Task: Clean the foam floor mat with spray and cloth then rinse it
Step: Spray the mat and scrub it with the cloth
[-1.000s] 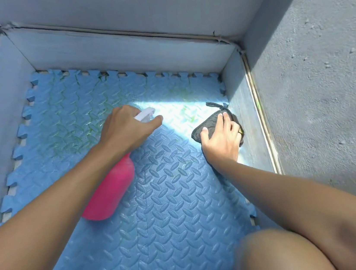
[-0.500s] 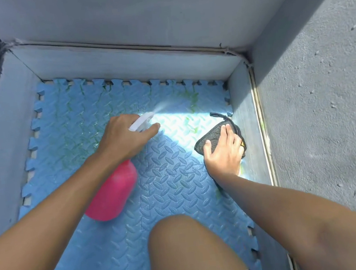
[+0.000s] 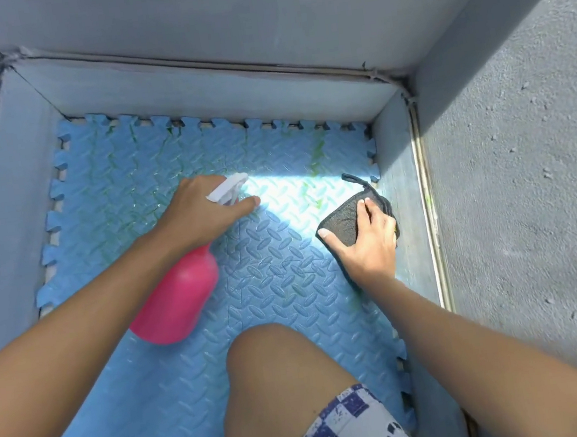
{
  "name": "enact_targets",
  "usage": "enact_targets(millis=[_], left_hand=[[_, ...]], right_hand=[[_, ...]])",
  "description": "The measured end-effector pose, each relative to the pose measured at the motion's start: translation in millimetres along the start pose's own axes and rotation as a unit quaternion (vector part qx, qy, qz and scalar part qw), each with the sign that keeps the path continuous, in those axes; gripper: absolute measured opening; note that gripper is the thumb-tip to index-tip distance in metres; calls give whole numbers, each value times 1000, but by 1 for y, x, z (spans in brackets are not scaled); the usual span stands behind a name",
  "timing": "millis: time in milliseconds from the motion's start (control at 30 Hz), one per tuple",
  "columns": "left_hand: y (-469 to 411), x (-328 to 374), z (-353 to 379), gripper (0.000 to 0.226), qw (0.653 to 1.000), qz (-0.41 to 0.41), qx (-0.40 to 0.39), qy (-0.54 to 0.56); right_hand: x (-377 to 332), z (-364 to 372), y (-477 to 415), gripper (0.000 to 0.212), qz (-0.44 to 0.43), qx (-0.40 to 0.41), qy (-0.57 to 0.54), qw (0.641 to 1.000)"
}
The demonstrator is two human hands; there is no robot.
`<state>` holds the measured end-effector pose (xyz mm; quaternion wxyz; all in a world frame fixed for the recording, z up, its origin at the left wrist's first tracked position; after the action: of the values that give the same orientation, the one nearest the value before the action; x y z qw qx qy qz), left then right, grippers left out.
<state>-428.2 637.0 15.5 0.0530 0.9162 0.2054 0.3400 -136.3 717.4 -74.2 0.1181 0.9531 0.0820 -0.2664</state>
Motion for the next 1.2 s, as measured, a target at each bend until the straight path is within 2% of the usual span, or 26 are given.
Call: enact_targets(millis=[67, 133, 200, 267, 333, 400, 433, 533, 600, 700, 867, 1000, 1133, 1200], left_hand=[[4, 2, 1, 57, 1000, 5, -4, -3], [10, 5, -1, 55, 1000, 12, 0, -12], [16, 6, -1, 54, 999, 28, 5, -17], [21, 7, -1, 54, 999, 46, 10, -12], [23, 8, -2, 55, 998, 56, 15, -5], [24, 7, 0, 56, 998, 55, 19, -7], [24, 6, 1, 56, 998, 56, 22, -8], [18, 3, 7, 57, 998, 54, 24, -4], [13, 2, 11, 58, 999, 40, 21, -5], [9, 1, 13, 57, 999, 19, 32, 1], [8, 0, 12, 54, 999, 18, 43, 8], [6, 5, 13, 59, 1000, -10, 8, -4], [10, 7, 6, 61, 991, -88, 42, -95], [11, 1, 2, 62, 993, -85, 44, -74]], right_hand=[[5, -6, 4, 90, -31, -30, 12, 999], [5, -10, 0, 61, -57, -24, 3, 998], [-3, -17, -10, 33, -44, 2, -19, 999], [-19, -30, -6, 26, -24, 21, -72, 997], [-29, -49, 15, 26, -18, 59, -156, 986], [-22, -57, 54, 37, -26, 94, -176, 980], [-11, -54, 76, 43, -25, 87, -159, 983], [24, -29, 131, 53, 13, -11, -92, 996], [35, -17, 139, 61, 1, -38, -48, 998], [29, -13, 93, 63, -28, -2, -26, 999], [-20, -5, -51, 62, -15, 60, 5, 998], [-55, 4, -130, 70, 8, 48, 48, 998], [-59, 0, -157, 68, -5, 31, 77, 997], [-57, -2, -159, 65, -8, 26, 83, 996]])
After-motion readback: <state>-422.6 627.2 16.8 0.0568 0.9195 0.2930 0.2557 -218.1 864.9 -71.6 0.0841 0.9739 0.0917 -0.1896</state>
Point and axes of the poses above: each hand's wrist, its own y-axis away from the middle knuckle, its own z-axis out of the palm, x = y × z, the point moved 2 cm from there along -y, towards the middle knuckle, and after that the axes turned 13 degrees about -y, right-handed, at the moved point
